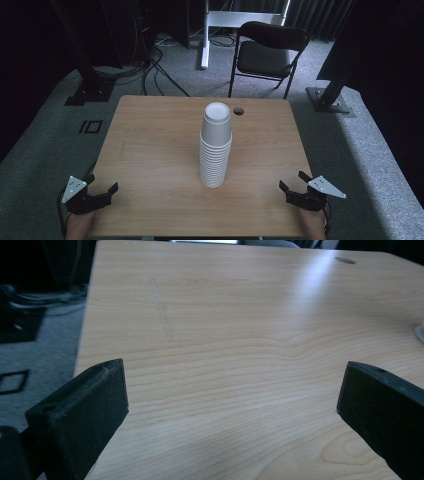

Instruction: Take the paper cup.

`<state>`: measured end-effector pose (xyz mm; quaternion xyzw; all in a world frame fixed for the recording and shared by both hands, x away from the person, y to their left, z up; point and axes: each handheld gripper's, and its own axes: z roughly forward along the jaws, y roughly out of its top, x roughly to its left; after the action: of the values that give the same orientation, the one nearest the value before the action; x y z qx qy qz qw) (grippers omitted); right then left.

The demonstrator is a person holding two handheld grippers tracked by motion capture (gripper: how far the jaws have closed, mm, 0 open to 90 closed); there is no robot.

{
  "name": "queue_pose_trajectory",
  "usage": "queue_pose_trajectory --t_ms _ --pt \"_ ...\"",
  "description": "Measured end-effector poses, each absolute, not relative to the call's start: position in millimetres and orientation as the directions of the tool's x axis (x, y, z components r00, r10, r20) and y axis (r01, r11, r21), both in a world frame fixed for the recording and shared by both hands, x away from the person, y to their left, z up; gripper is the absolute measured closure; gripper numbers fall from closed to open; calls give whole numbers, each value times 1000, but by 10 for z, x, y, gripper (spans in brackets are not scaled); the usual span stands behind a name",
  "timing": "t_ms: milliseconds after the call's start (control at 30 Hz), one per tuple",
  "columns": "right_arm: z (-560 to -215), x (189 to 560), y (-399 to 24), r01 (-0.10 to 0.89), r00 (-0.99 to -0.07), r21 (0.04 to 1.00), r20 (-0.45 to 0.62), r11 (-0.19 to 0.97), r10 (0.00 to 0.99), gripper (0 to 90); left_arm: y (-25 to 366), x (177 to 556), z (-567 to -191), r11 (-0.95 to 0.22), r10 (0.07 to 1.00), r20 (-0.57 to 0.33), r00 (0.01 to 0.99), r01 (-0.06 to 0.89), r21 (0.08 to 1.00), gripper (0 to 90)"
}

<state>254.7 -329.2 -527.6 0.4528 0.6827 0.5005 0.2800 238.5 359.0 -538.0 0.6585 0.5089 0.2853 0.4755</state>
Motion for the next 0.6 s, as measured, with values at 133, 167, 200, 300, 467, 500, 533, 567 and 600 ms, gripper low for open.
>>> queue_pose_trajectory --t_ms 133,167,200,300,467,500,533,567,600 --pt "-5260 2550 -3290 339 -446 936 75 91 892 115 3584 2405 -5375 -28 926 -127 356 400 916 3" --pt "-5260 2549 -3291 341 -452 936 81 89 888 115 3582 2407 -5369 -28 923 -129 362 397 918 2" --pt "-5261 2550 -3288 347 -453 933 81 92 888 115 3580 2411 -5358 -31 918 -131 374 397 918 2" --pt "-5268 2554 -3278 355 -462 929 81 101 883 115 3583 2416 -5322 -24 907 -144 396 389 921 2" --pt "-5262 2558 -3258 354 -474 930 87 99 876 115 3572 2440 -5264 -24 895 -155 418 393 919 2" --pt "-5262 2558 -3258 354 -474 930 87 99 876 115 3572 2440 -5264 -24 895 -155 418 393 919 2" --pt "-5256 2560 -3257 354 -472 930 86 99 877 115 3556 2454 -5238 -28 885 -161 436 395 918 2" --pt "-5248 2561 -3258 353 -475 931 90 96 875 121 3547 2460 -5228 -32 882 -160 443 395 918 3" --pt "-5247 2559 -3260 353 -475 931 91 95 875 125 3535 2463 -5218 -33 879 -161 448 393 919 3"
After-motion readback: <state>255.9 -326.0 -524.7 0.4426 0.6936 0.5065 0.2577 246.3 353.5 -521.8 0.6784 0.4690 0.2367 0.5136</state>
